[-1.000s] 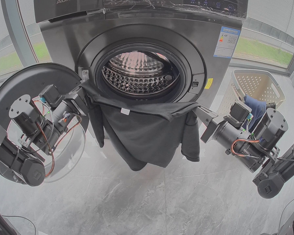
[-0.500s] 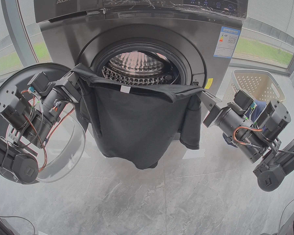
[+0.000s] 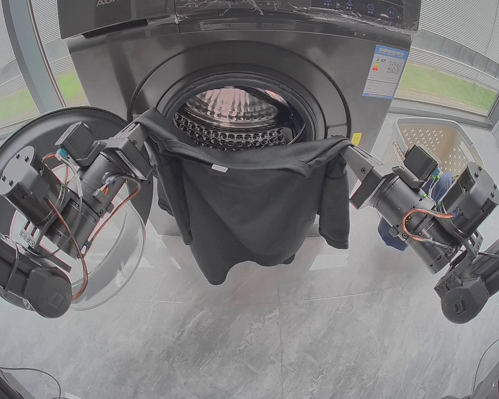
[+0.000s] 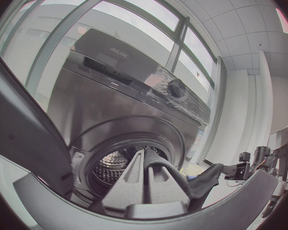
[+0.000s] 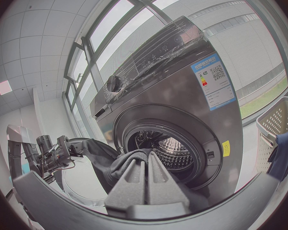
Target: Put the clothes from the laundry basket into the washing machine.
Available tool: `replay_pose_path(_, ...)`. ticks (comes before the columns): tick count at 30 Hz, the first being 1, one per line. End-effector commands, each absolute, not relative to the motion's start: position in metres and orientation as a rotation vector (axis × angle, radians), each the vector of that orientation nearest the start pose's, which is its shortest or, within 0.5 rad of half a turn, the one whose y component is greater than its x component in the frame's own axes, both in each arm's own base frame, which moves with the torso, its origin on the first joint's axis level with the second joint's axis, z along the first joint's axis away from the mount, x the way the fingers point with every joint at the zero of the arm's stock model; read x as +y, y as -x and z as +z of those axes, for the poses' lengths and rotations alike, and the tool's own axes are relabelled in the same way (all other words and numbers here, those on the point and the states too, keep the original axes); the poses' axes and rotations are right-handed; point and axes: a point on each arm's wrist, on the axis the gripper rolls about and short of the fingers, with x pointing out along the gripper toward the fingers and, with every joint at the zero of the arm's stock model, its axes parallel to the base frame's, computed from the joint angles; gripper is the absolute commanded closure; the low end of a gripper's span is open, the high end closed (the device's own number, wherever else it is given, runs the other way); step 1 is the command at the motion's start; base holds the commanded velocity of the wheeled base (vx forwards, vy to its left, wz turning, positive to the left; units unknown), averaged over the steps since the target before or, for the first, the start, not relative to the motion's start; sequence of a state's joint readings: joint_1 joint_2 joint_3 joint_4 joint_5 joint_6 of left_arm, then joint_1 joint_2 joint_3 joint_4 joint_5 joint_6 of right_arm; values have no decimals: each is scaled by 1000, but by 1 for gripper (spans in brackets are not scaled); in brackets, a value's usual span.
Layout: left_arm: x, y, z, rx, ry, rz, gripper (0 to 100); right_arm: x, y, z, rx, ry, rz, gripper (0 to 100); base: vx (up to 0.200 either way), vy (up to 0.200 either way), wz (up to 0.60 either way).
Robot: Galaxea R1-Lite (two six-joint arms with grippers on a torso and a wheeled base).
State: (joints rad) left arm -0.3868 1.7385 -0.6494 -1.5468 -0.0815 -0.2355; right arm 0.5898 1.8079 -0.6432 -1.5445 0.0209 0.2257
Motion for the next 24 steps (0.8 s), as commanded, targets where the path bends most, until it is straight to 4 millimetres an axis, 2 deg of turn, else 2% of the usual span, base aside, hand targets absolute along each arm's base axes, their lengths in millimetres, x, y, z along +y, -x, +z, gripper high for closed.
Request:
replay_pose_path(1, -133, -265, 215, -369, 304, -588, 100, 173, -250, 192, -270, -320, 654, 100, 0, 0, 0)
replay_pose_path(4, -146, -266, 217, -372, 310, -632, 100, 179, -248, 179, -222, -308, 669, 100, 0, 0, 0)
replay_pose_path(8, -158, -279, 217, -380, 317, -646, 100, 187, -256, 157, -152, -285, 669, 100, 0, 0, 0)
replay_pose_path(18, -160, -282, 212, -367, 317, -635, 100, 209, -255, 117, -21, -257, 689, 100, 0, 0, 0)
replay_pose_path(24, -162, -288, 206, -355, 314, -631, 100, 223, -250, 103, 25, -242, 726, 100, 0, 0, 0)
